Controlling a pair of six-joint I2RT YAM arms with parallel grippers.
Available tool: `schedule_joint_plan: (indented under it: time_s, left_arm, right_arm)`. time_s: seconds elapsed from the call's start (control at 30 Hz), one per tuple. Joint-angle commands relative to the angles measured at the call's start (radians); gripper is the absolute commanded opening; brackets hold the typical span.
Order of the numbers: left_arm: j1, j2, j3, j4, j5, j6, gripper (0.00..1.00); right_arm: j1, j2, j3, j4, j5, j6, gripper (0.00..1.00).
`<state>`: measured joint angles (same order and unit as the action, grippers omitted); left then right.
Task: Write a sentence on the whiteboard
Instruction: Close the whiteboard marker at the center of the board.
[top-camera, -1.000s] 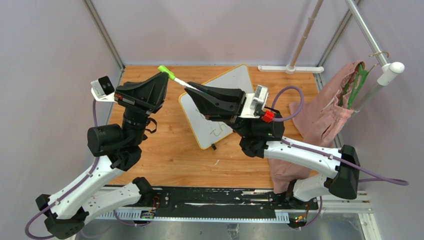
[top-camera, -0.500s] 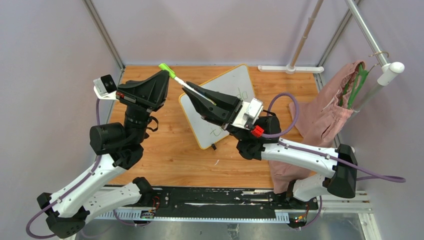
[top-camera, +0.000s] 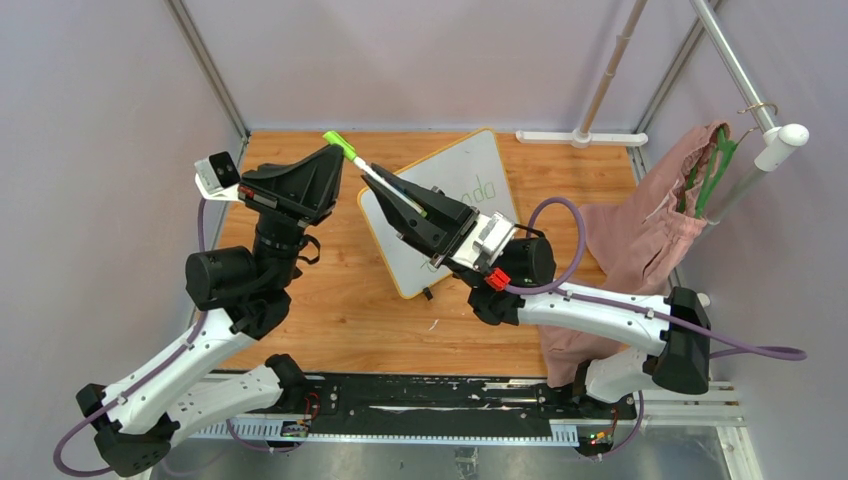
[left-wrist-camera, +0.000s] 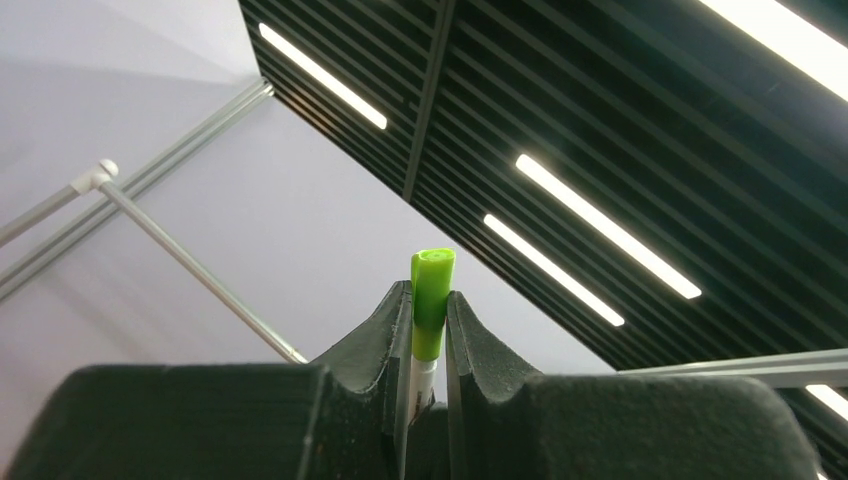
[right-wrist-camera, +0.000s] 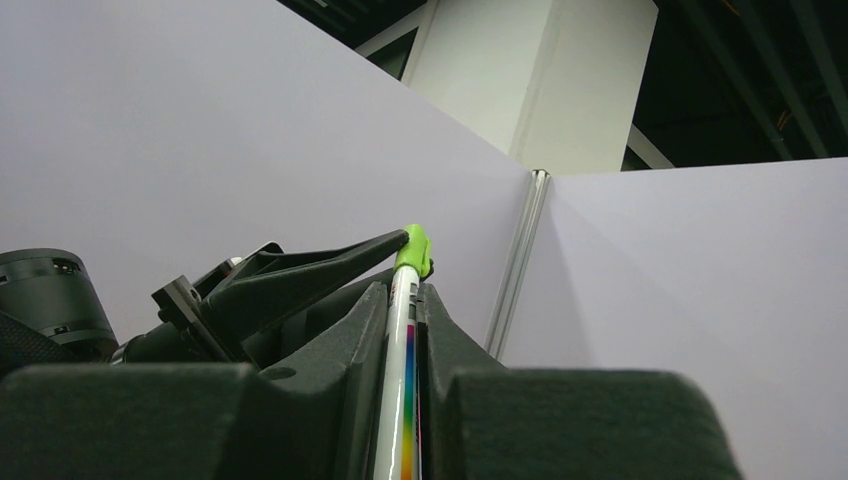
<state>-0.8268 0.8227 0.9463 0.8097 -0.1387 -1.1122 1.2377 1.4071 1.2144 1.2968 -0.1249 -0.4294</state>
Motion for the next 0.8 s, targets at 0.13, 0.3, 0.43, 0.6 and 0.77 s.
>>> schedule_joint_plan:
  time_s: [0.13,0.3,0.43,0.6,0.77]
  left_arm:
    - [-0.009,0.014,-0.032,-0.049,0.094,-0.009,0.0]
    - [-0.008,0.013,-0.032,-0.05,0.107,-0.001,0.0]
    - [-0.009,0.014,-0.03,-0.05,0.132,0.022,0.0]
    - [-0.009,0.038,-0.014,-0.05,0.193,0.02,0.0]
    - [-0.017,0.068,0.013,-0.052,0.254,0.01,0.0]
  right_arm:
    - [0.014,0.023,0.007,-0.018,0.035,0.035,0.0]
    - [0.014,0.024,0.009,-0.036,0.032,0.021,0.0]
    - [0.014,0.02,0.008,-0.066,0.024,0.007,0.0]
    - [0.014,0.014,0.005,-0.091,0.013,0.0,0.0]
    - [0.014,0.018,0.012,-0.107,0.007,-0.008,0.0]
